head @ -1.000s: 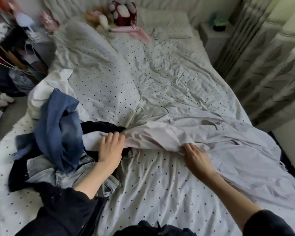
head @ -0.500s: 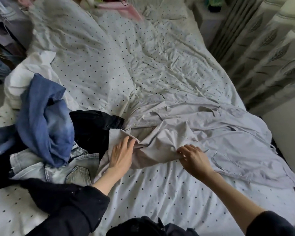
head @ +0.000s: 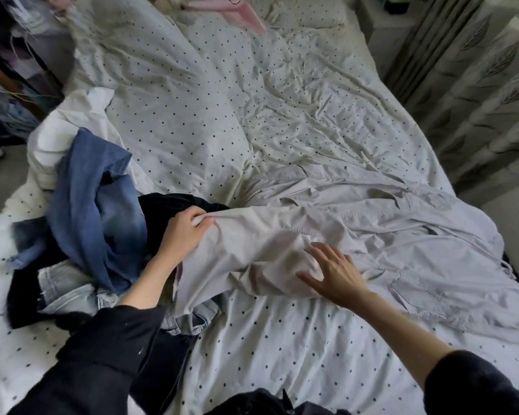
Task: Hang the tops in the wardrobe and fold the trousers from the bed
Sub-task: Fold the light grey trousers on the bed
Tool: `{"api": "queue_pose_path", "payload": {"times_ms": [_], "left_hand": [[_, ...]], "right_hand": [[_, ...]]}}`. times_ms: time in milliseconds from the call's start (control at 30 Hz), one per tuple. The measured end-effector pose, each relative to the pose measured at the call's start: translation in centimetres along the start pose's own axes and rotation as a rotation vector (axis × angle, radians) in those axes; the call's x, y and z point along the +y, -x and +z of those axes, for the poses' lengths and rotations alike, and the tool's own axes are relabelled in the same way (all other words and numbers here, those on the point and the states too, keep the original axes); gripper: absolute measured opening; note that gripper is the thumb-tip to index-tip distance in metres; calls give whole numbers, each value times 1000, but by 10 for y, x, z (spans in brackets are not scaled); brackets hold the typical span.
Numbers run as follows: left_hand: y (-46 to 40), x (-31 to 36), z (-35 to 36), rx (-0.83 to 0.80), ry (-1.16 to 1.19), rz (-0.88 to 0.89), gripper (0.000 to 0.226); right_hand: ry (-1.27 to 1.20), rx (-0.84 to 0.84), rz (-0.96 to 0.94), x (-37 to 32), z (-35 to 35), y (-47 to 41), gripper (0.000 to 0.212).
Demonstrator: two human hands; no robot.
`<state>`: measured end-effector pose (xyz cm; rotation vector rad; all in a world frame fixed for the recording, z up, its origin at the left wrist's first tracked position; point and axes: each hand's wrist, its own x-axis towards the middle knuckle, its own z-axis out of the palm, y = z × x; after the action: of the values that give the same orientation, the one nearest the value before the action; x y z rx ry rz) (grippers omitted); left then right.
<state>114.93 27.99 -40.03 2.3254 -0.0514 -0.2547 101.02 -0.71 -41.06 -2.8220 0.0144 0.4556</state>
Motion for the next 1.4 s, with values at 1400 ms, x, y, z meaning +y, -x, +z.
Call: {"api": "queue_pose_path", "payload": {"times_ms": [1400], "left_hand": [[-134,36,110,-422,-164,36,6]], "right_hand": [[67,30,-26,58,-34,-209,49]]}}
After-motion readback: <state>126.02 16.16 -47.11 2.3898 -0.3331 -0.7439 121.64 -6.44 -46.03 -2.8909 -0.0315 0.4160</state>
